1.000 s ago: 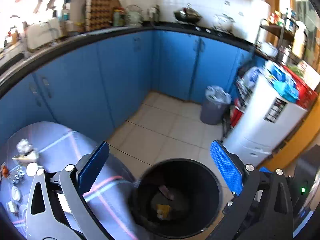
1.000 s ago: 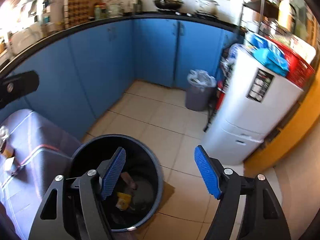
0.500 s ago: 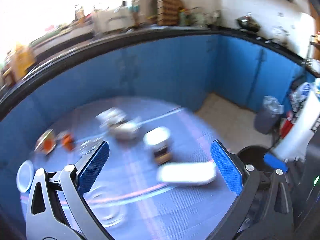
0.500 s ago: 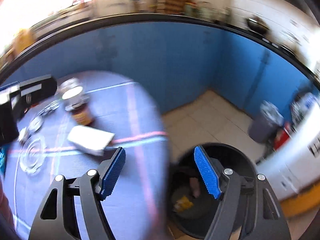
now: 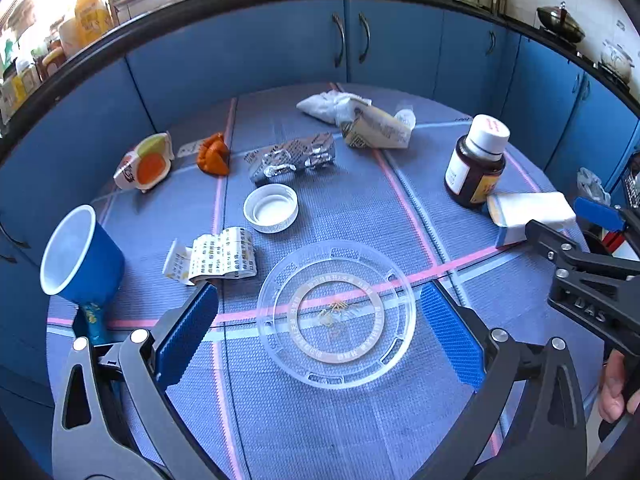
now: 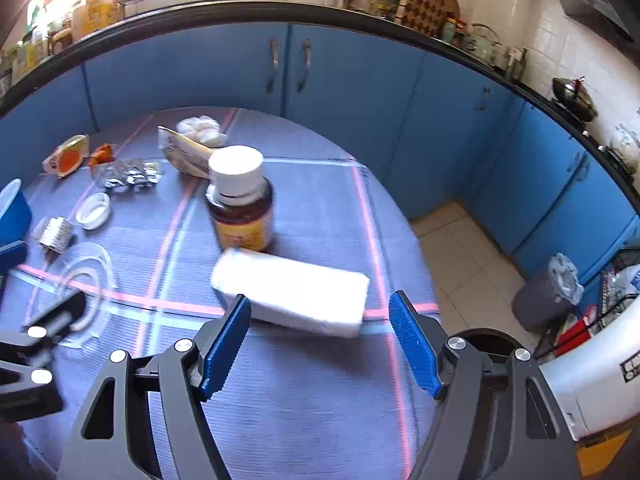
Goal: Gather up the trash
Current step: 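Grasp the clear plastic lid with the left tool while the right tool grasps the white box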
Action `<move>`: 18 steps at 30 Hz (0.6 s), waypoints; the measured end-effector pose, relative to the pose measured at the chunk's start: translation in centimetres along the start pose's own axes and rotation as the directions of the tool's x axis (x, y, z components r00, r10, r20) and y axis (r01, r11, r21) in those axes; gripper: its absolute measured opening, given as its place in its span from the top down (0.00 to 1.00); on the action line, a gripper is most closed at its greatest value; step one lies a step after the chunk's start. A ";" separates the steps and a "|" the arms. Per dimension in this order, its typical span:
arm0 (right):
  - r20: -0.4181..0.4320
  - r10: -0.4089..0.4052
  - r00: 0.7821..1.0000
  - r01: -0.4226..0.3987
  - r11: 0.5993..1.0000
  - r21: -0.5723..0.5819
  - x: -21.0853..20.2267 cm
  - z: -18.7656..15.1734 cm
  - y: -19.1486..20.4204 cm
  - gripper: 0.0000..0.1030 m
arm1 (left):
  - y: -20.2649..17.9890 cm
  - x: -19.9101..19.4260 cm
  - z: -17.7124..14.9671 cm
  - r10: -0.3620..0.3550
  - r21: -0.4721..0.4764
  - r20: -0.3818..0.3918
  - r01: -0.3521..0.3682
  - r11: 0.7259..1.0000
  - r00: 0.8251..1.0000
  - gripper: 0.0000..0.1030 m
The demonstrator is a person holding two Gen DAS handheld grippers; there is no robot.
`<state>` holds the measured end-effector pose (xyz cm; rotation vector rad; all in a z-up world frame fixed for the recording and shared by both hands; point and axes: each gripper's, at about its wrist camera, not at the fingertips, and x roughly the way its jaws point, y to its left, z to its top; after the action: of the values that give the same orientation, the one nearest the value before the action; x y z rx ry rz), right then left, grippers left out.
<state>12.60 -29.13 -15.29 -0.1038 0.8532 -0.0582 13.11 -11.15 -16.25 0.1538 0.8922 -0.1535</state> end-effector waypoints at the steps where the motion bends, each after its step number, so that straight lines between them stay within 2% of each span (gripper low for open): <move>1: 0.003 0.018 1.000 -0.018 1.000 0.008 0.0 0.2 0.1 0.32 | 0.0 0.3 0.3 -0.001 0.001 -0.005 0.001 1.000 1.000 0.03; 5: -0.007 0.023 1.000 -0.022 0.999 0.024 0.6 1.0 0.2 0.32 | 0.2 1.7 0.3 -0.022 -0.003 -0.039 0.022 1.000 0.999 0.03; 11: -0.013 0.024 1.000 -0.024 0.999 0.038 1.6 2.0 0.8 0.28 | 0.2 2.2 0.5 -0.048 -0.003 -0.031 0.047 0.999 0.998 0.03; 14: -0.014 0.034 0.999 -0.033 0.999 0.039 1.9 2.3 1.2 0.28 | 0.0 2.4 0.7 -0.096 -0.008 -0.055 0.096 0.995 0.994 0.03; 18: -0.012 0.022 1.000 -0.021 0.999 0.035 2.0 2.4 1.3 0.27 | -0.3 2.3 0.6 -0.102 -0.001 -0.053 0.102 0.995 0.993 0.03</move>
<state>15.71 -27.85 -15.40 -0.0618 0.8647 -0.0534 14.87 -11.70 -17.69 0.1147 0.9536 -0.2460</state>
